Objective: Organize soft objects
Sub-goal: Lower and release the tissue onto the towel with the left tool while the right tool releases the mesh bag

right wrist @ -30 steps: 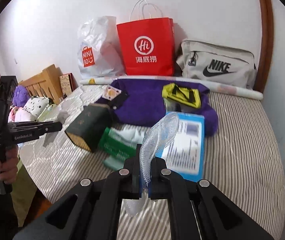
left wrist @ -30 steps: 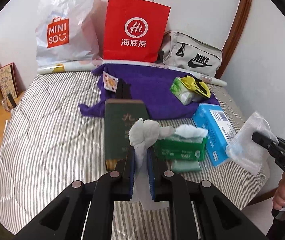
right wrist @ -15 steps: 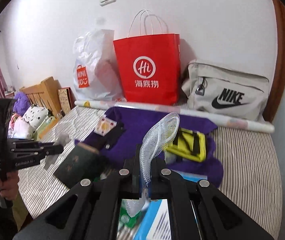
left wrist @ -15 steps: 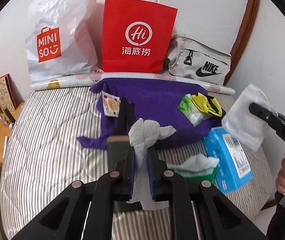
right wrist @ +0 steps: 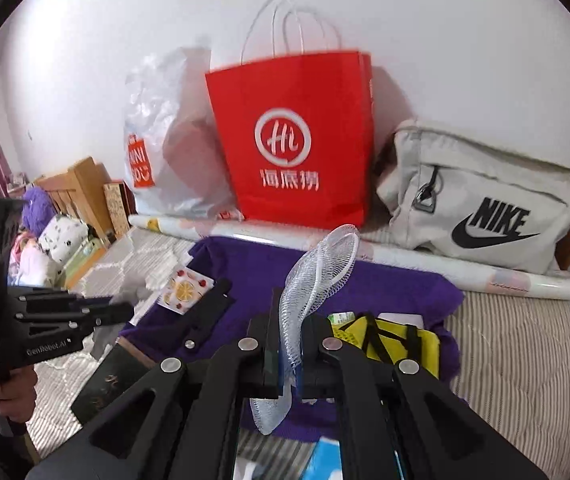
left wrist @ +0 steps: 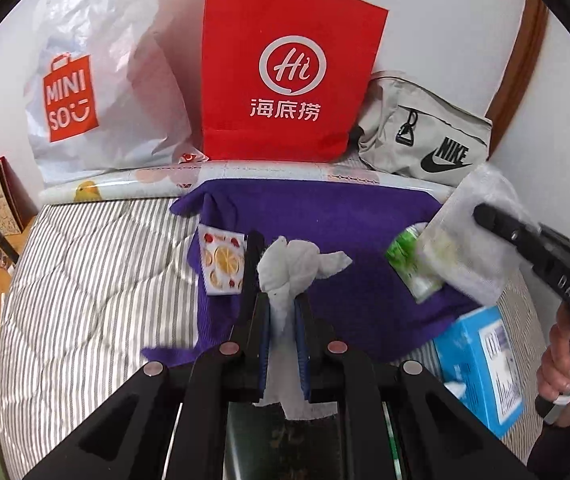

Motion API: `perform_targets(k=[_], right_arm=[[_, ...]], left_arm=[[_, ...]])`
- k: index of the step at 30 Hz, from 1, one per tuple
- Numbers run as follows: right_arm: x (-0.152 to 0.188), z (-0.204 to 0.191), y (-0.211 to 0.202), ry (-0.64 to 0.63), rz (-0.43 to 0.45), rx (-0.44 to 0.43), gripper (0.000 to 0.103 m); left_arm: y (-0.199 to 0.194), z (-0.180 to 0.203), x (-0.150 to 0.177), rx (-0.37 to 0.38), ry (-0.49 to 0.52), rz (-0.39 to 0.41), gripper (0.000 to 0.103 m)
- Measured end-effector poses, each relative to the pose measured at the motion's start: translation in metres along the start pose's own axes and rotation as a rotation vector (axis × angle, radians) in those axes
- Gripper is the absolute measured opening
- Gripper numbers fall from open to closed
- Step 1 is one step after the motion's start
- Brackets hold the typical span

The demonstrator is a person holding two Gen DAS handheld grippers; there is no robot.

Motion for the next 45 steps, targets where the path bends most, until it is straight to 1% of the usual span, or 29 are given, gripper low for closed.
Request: perform_targets(k=[2, 5, 8, 10, 13, 17, 20, 32, 35, 36, 38, 40, 41, 42, 45], right_arm=[[0.002, 0.000, 0.010, -0.001, -0.016, -0.006, 0.004], [0.008, 0.001, 0.028, -0.004, -0.063, -0.011, 0.004], [0.013, 0.006, 0.039, -0.008, -0.094, 0.005, 0.004], [0.015, 0.011, 0.045, -0.014, -0.112, 0.026, 0.004], [0.017, 0.015, 0.051, -0.009, -0.136, 0.033, 0.004], [0.020, 0.017, 0.061, -0.009, -0.176, 0.023, 0.007], [0.024, 0.020, 0.068, -0.008, -0.208, 0.014, 0.007], [0.028, 0.024, 0.076, -0.013, -0.206, 0.023, 0.008], [0.027, 0.023, 0.075, -0.020, -0.208, 0.014, 0.015], [0.027, 0.022, 0.075, -0.023, -0.210, 0.009, 0.020], [0.026, 0.020, 0.073, -0.030, -0.212, -0.002, 0.027], [0.027, 0.016, 0.071, -0.039, -0.209, -0.015, 0.038], [0.026, 0.014, 0.069, -0.046, -0.202, -0.012, 0.042], [0.026, 0.013, 0.067, -0.053, -0.195, -0.003, 0.049], [0.025, 0.010, 0.061, -0.063, -0.176, 0.003, 0.057]], left_arm=[[0.010, -0.001, -0.005, 0.002, -0.001, -0.016, 0.012], [0.026, -0.002, -0.011, 0.007, -0.002, -0.048, 0.012], [0.042, -0.001, -0.014, 0.001, 0.012, -0.083, 0.012], [0.049, -0.003, -0.016, 0.003, 0.008, -0.096, 0.012], [0.061, -0.003, -0.019, 0.024, -0.001, -0.123, 0.012], [0.077, -0.004, -0.020, 0.021, -0.005, -0.157, 0.012], [0.088, -0.005, -0.019, 0.032, -0.009, -0.182, 0.012], [0.108, -0.002, -0.020, 0.039, 0.025, -0.225, 0.013], [0.110, 0.000, -0.021, 0.049, 0.029, -0.229, 0.013], [0.111, 0.000, -0.021, 0.058, 0.024, -0.230, 0.015], [0.112, -0.001, -0.021, 0.068, 0.014, -0.247, 0.022], [0.111, -0.001, -0.022, 0.078, 0.006, -0.248, 0.034], [0.109, -0.002, -0.023, 0.072, 0.005, -0.243, 0.036], [0.108, -0.003, -0.024, 0.068, 0.006, -0.240, 0.039], [0.101, -0.004, -0.025, 0.059, 0.003, -0.229, 0.041]])
Point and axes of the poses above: each gripper's, at about its wrist camera, not at the fingertips, and y roughly the way its jaws point, z to its right, x to its underside, the point moved 4 cm from there along y, roughly the way its jaws point, and after that the axes turned 8 degrees about y, right-handed, at the moved point
